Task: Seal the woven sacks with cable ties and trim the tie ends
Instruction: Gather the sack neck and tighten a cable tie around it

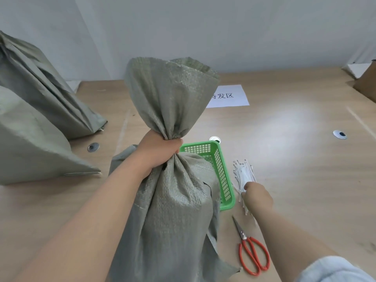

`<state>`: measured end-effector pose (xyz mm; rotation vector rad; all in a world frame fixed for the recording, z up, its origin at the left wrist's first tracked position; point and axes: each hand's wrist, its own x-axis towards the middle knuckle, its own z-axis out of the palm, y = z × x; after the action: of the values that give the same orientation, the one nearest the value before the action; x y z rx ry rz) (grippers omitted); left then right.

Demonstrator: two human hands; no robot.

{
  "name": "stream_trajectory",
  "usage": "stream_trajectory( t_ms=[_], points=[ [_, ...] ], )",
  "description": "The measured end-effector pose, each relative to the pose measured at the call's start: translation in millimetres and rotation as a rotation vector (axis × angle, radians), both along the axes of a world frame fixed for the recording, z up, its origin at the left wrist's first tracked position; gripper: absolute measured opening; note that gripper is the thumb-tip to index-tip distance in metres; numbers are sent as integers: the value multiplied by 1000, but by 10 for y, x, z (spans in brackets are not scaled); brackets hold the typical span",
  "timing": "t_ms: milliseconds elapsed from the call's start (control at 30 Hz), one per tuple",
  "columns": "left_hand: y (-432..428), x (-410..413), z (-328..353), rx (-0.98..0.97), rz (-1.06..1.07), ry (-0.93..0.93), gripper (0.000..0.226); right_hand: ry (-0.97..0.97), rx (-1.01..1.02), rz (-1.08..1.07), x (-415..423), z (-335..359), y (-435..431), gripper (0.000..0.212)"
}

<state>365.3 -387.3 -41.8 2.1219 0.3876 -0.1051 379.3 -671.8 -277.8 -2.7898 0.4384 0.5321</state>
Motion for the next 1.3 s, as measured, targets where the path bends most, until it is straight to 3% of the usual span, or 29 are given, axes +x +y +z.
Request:
stream_trajectory(
  t_ms=[400,800,967,1067,1300],
  points=[
    [31,19,28,4,-25,-34,30,3,-72,59,112,-166,30,23],
    [158,-250,194,-74,-140,-84,32,-209,-93,-48,-258,546,32,21],
    [328,-542,370,-208,-233,-108,20,-408,72,-135,-560,1111,205,12],
    [468,-722,475,-279,-278,-80,10,-495,336,-152,-735,1499,438,8],
    [683,-1098,587,-324,-356,-32,24,-549,749,-157,-1281,2325,1113,8]
  ],
)
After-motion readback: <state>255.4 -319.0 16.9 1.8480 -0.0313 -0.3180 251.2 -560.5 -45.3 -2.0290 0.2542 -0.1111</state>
